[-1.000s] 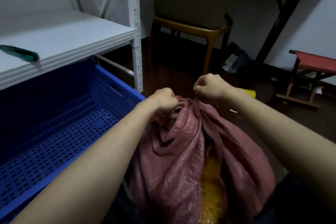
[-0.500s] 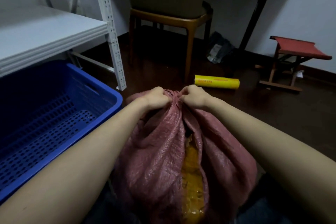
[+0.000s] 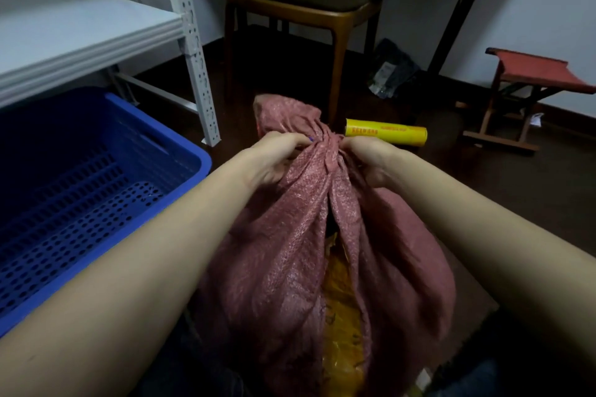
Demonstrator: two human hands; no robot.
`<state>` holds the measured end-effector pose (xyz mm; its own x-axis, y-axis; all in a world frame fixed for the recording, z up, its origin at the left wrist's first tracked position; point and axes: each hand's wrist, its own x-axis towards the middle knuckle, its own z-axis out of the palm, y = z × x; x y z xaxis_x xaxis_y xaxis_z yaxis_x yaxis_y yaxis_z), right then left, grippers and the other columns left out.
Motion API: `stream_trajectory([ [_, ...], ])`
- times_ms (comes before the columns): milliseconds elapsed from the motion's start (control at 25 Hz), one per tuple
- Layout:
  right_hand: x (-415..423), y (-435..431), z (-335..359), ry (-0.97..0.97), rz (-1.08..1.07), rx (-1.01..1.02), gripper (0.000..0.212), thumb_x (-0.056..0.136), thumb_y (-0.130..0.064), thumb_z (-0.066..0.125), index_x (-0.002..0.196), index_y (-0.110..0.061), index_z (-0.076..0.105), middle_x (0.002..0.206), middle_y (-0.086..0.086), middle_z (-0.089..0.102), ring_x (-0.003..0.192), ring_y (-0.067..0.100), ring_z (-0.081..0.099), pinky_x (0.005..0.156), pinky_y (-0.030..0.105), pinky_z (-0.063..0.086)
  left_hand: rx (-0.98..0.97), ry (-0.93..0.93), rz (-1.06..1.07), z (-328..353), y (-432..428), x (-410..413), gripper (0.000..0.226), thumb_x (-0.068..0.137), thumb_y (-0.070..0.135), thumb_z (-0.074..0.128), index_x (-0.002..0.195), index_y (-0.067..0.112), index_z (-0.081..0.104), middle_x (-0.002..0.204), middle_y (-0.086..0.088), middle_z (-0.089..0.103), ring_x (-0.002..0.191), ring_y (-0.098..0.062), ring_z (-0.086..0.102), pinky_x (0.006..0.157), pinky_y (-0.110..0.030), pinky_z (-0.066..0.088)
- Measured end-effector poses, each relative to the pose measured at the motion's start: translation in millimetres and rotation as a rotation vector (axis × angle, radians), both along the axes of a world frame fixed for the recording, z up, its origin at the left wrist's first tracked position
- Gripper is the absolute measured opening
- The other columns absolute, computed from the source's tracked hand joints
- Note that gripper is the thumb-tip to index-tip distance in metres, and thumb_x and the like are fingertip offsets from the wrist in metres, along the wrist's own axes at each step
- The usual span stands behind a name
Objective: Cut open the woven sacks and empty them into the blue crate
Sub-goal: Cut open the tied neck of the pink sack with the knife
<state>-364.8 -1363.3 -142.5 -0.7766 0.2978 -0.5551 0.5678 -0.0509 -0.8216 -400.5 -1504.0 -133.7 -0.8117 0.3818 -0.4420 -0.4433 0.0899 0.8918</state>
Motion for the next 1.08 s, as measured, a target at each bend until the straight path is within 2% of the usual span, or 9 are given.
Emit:
stream_trajectory([
  [160, 4.1, 3.2, 21.6, 0.140, -0.029, -0.086, 0.029, 0.094, -0.015, 0.048, 0.066, -0.012, 0.053, 0.038, -0.002, 0.056, 0.035, 0.010, 0.053, 0.041, 0.014, 0.044, 0.081, 0.043, 0.021, 10.9, -2.1, -0.4, 0.013, 0.090, 0.014, 0.056, 0.077, 0.010, 0.058, 0.070, -0.004, 0.055, 0.062, -0.014, 0.053, 0.052, -0.018, 0.046],
  [280, 7.5, 2.6, 29.7, 0.255, -0.008, -0.042, 0.017, 0.089, -0.013, 0.057, 0.073, -0.014, 0.061, 0.065, 0.000, 0.064, 0.060, 0.015, 0.056, 0.060, 0.024, 0.047, 0.015, 0.137, 0.013, 12.5, -2.3, -1.5, 0.014, 0.085, 0.020, 0.060, 0.073, 0.013, 0.059, 0.066, -0.002, 0.055, 0.059, -0.013, 0.050, 0.056, -0.020, 0.041],
  [360, 9.4, 1.9, 32.9, 0.293, 0.013, -0.048, 0.017, 0.089, -0.010, 0.057, 0.073, -0.014, 0.061, 0.071, 0.001, 0.062, 0.063, 0.015, 0.054, 0.066, 0.028, 0.047, 0.004, 0.173, 0.014, 12.4, -4.0, -2.4, 0.012, 0.083, 0.021, 0.060, 0.072, 0.014, 0.060, 0.066, -0.002, 0.054, 0.060, -0.014, 0.049, 0.060, -0.024, 0.039],
  [480, 11.0, -0.3, 34.6, 0.294, 0.008, -0.087, 0.022, 0.090, -0.005, 0.051, 0.070, -0.011, 0.057, 0.055, 0.000, 0.060, 0.059, 0.015, 0.050, 0.062, 0.026, 0.045, -0.023, 0.229, 0.013, 12.2, -7.5, -2.4, 0.016, 0.080, 0.025, 0.061, 0.067, 0.016, 0.057, 0.059, 0.002, 0.052, 0.056, -0.012, 0.044, 0.057, -0.025, 0.035],
  [680, 13.0, -3.6, 32.3, 0.319, 0.020, -0.038, 0.013, 0.086, 0.004, 0.052, 0.079, -0.004, 0.059, 0.077, 0.012, 0.058, 0.065, 0.020, 0.053, 0.060, 0.028, 0.046, 0.062, 0.221, -0.145, 9.8, -11.7, -0.7, 0.028, 0.074, 0.048, 0.065, 0.075, 0.021, 0.070, 0.080, -0.001, 0.069, 0.081, -0.019, 0.061, 0.083, -0.032, 0.045],
  [760, 12.4, -1.5, 33.6, 0.343, 0.030, 0.080, 0.013, 0.087, 0.002, 0.054, 0.076, -0.005, 0.057, 0.063, 0.009, 0.056, 0.052, 0.015, 0.051, 0.050, 0.024, 0.041, 0.025, 0.223, -0.188, 11.6, -12.7, 0.2, 0.042, 0.075, 0.052, 0.066, 0.096, 0.016, 0.070, 0.092, -0.005, 0.073, 0.091, -0.021, 0.067, 0.084, -0.031, 0.051],
  [840, 9.8, -0.3, 35.8, 0.347, 0.071, 0.361, 0.020, 0.087, -0.002, 0.056, 0.068, -0.007, 0.055, 0.053, 0.005, 0.051, 0.041, 0.010, 0.046, 0.043, 0.021, 0.036, -0.102, 0.289, -0.156, 12.2, -10.3, 0.7, 0.055, 0.073, 0.049, 0.071, 0.107, 0.006, 0.063, 0.095, -0.007, 0.072, 0.085, -0.019, 0.068, 0.071, -0.026, 0.052],
  [960, 5.6, -2.8, 40.1, 0.317, 0.145, 0.809, 0.017, 0.086, -0.010, 0.058, 0.070, -0.005, 0.060, 0.066, 0.009, 0.055, 0.060, 0.018, 0.052, 0.055, 0.026, 0.039, -0.227, 0.374, -0.093, 10.3, -8.3, -1.6, 0.040, 0.075, 0.039, 0.072, 0.094, 0.008, 0.057, 0.088, -0.005, 0.065, 0.075, -0.014, 0.062, 0.060, -0.023, 0.048],
  [1080, 4.7, -1.0, 46.7, 0.326, 0.127, 0.992, 0.019, 0.087, -0.012, 0.059, 0.093, 0.002, 0.069, 0.092, 0.016, 0.066, 0.091, 0.026, 0.062, 0.073, 0.028, 0.044, -0.199, 0.389, -0.079, 8.5, -12.8, -5.9, 0.028, 0.076, 0.034, 0.073, 0.078, 0.013, 0.055, 0.072, -0.001, 0.061, 0.064, -0.013, 0.059, 0.060, -0.022, 0.046],
])
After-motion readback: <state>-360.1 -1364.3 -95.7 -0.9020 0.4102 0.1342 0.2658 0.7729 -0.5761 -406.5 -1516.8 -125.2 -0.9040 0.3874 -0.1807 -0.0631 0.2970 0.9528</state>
